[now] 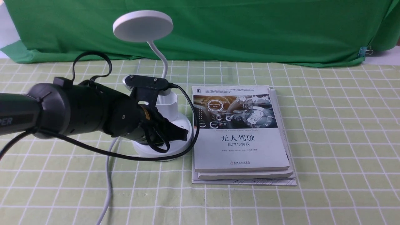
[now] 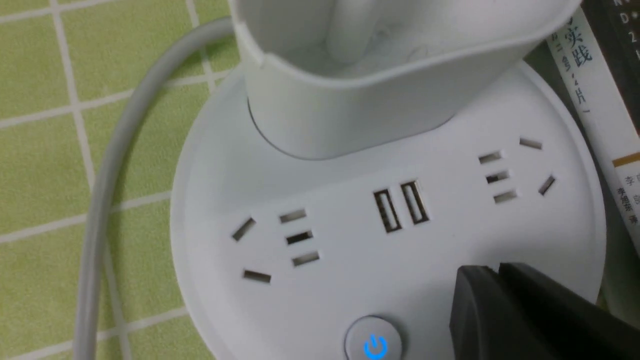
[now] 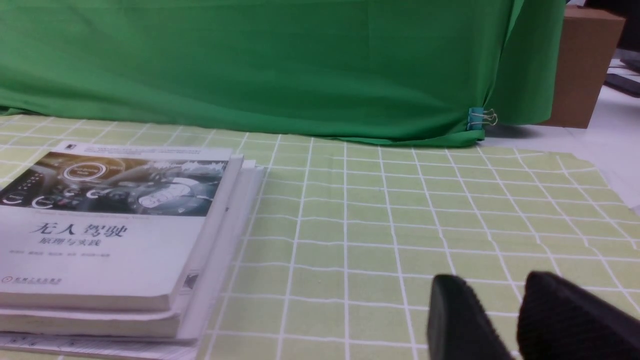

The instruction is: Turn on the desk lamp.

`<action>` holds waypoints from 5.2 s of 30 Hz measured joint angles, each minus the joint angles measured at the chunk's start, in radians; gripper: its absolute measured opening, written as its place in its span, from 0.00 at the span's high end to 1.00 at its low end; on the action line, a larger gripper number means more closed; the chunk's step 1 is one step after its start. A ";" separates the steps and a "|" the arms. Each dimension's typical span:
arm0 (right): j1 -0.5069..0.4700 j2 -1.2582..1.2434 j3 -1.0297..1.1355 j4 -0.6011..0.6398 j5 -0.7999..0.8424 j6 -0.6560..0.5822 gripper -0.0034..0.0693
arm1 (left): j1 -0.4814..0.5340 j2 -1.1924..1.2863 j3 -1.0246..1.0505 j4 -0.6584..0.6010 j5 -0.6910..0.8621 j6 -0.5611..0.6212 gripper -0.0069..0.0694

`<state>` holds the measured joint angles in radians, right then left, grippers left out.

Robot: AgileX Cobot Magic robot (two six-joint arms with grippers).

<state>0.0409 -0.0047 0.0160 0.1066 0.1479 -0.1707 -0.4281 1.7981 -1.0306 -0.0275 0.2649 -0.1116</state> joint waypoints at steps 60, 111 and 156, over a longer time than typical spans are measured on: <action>0.000 0.000 0.000 0.000 0.000 0.000 0.62 | -0.051 0.060 -0.099 0.121 0.117 -0.047 0.88; 0.000 0.000 0.000 0.000 0.000 0.000 0.62 | -0.051 -0.968 0.541 0.106 0.031 -0.080 0.88; 0.000 0.000 0.000 0.000 0.000 0.000 0.62 | 0.275 -1.553 0.774 0.192 -0.079 0.022 0.88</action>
<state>0.0409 -0.0047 0.0160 0.1066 0.1479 -0.1707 -0.1535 0.2446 -0.2569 0.1650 0.1855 -0.0897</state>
